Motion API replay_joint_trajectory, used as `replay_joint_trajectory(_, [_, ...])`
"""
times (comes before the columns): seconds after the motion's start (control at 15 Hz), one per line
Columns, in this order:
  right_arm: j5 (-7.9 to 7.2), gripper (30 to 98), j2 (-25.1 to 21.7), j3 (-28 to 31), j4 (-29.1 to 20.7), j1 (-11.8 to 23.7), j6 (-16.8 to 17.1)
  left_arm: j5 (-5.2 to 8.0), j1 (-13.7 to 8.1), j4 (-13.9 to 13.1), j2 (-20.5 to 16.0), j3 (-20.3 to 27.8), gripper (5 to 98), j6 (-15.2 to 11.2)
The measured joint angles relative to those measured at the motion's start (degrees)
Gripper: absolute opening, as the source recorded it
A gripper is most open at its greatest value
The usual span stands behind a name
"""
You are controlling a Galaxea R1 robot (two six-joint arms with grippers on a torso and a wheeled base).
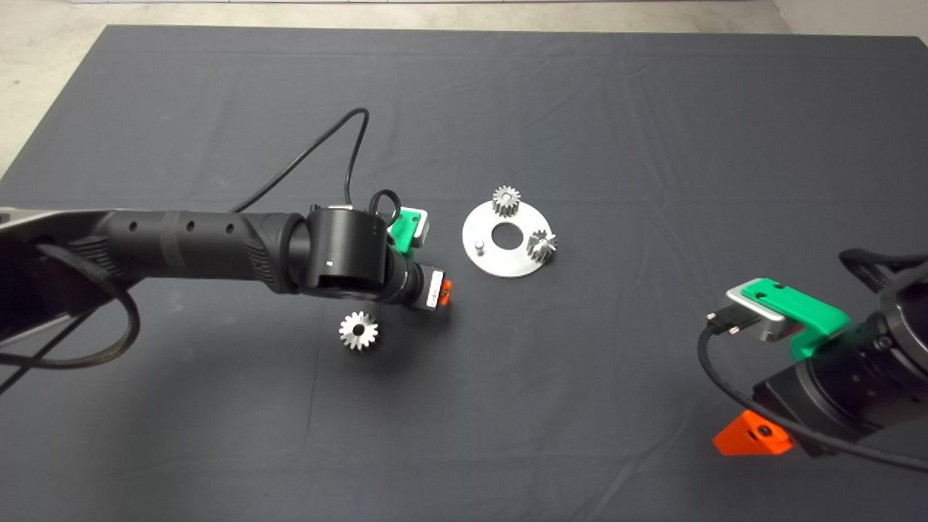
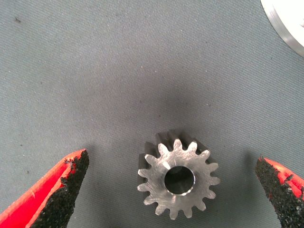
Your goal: Remove an incorrectly installed larger gear and replace it with the correct smaller gear
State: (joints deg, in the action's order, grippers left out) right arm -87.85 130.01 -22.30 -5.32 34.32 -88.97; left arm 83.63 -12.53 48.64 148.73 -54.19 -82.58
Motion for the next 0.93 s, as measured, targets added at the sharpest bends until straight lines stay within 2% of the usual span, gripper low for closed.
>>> replay_joint_trajectory(0.47, [0.00,97.6,0.0,0.0,0.0,0.0,0.0,-0.02,0.0,0.1,-0.2,0.0,79.5,0.0])
replay_joint_trajectory(0.73, [0.00,97.6,0.0,0.0,0.0,0.0,0.0,-0.02,0.2,0.6,-0.2,0.0,79.5,0.0])
replay_joint_trajectory(0.93, [0.00,97.6,0.0,0.0,0.0,0.0,0.0,0.01,1.4,0.6,-0.2,0.0,79.5,0.0])
